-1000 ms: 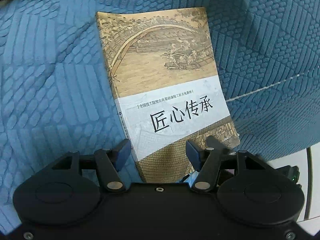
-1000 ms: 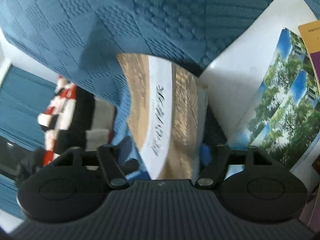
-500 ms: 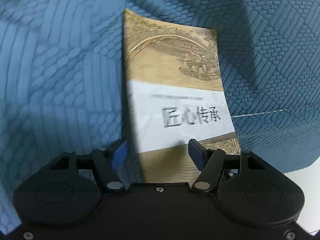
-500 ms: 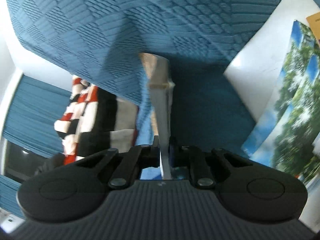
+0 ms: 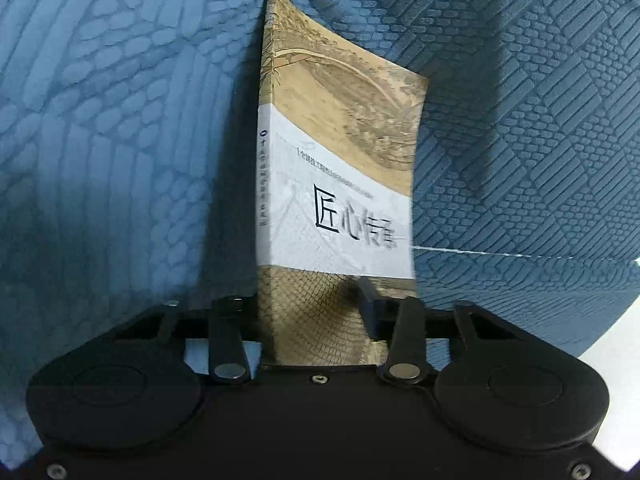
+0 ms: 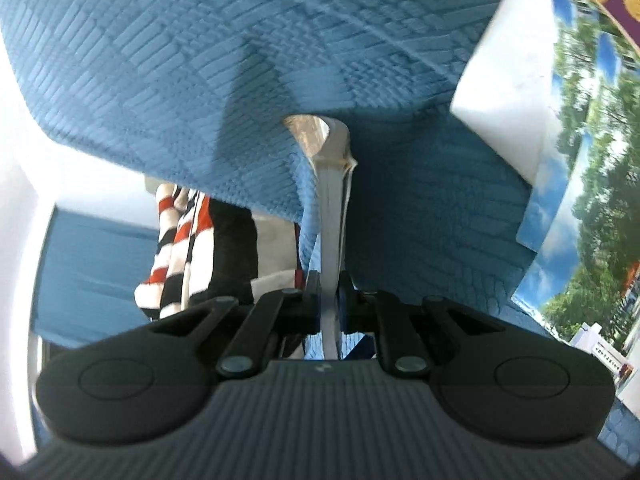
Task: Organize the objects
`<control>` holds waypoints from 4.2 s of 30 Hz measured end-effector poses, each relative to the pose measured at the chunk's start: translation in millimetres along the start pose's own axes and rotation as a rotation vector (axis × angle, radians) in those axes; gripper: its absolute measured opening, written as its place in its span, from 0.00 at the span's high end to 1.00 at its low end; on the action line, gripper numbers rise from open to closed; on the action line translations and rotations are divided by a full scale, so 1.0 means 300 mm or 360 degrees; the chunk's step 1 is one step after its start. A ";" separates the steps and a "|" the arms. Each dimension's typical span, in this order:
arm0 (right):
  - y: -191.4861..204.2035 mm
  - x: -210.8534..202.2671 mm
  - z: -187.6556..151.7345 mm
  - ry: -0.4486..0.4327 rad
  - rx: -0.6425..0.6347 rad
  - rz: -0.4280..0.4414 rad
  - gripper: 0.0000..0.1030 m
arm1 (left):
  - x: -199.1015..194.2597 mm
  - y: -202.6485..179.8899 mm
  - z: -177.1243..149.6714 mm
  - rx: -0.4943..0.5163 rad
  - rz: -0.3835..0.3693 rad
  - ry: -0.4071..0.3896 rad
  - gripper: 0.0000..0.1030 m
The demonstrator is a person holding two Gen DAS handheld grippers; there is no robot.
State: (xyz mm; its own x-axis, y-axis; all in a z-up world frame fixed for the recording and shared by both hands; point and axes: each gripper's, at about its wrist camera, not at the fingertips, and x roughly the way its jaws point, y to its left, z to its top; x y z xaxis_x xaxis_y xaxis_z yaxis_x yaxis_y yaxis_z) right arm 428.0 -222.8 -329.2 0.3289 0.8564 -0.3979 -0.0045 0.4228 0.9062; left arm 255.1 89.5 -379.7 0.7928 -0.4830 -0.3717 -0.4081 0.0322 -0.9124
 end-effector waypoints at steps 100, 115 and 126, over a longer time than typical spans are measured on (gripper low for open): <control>0.050 -0.172 -0.713 -0.0252 -0.0256 -0.0607 0.79 | -0.346 -0.022 -0.138 0.0784 0.0701 0.0533 0.83; -0.032 -0.157 -0.735 -0.0150 -0.0097 -0.0649 0.68 | -0.299 0.034 -0.156 0.0823 0.0958 0.0534 0.55; 0.087 -0.249 -0.733 -0.0120 -0.0445 -0.0914 0.68 | -0.368 -0.177 -0.299 0.1249 0.1076 0.0284 0.32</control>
State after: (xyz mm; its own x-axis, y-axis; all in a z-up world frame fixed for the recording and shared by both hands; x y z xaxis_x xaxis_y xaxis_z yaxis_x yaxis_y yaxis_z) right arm 195.7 -210.6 -307.2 0.4173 0.4518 -0.7885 -0.0505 0.8779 0.4763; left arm 148.7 62.6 -274.8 0.4052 -0.2729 -0.8726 -0.2823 0.8704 -0.4033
